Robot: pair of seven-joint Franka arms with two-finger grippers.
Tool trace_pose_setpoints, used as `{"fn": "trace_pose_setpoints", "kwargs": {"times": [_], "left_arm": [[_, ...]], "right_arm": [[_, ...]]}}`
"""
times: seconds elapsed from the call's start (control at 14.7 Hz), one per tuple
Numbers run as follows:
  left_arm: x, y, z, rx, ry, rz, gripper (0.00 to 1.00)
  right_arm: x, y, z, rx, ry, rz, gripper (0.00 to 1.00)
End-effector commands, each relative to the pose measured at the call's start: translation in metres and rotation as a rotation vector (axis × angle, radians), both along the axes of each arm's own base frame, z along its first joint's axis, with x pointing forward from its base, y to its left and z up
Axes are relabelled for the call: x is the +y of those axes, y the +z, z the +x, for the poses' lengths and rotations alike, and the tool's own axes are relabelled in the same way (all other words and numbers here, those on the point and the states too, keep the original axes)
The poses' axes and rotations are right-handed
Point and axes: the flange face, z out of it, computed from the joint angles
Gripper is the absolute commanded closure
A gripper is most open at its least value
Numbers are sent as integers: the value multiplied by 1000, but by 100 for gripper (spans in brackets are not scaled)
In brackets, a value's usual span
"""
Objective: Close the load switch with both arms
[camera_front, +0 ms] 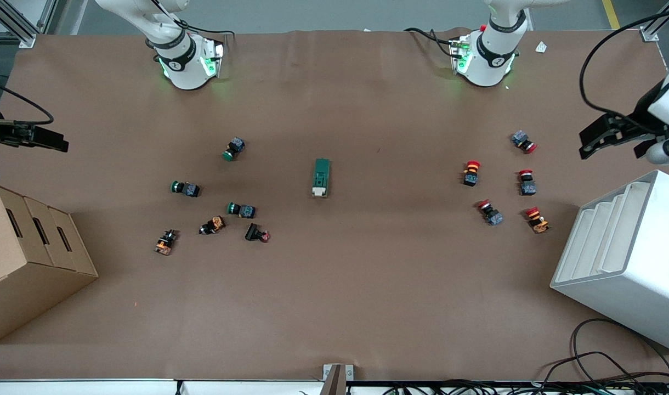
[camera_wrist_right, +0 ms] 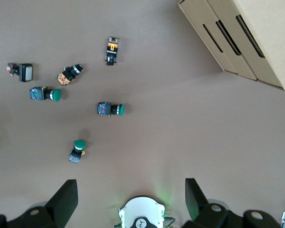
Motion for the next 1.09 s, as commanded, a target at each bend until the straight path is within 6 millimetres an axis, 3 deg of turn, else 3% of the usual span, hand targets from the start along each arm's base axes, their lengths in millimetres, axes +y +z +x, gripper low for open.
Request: {"fn": "trace_pose_setpoints", "kwargs": {"times": [0.0, 0.48, 0.82, 1.02], "left_arm": [[9, -4, -28, 34, -32, -5, 0], [16, -11, -66, 58, -53, -17, 0], [-9, -7, -75, 52, -83, -13, 0], [-12, 3, -72, 38, -103, -26, 0]], "right_arm": [[-25, 19, -17, -19, 60, 40, 0], [-23, 45, -43, -61, 50, 32, 0], [-7, 48, -43, -72, 45, 23, 0], [5, 50, -44, -78, 67, 23, 0]]}}
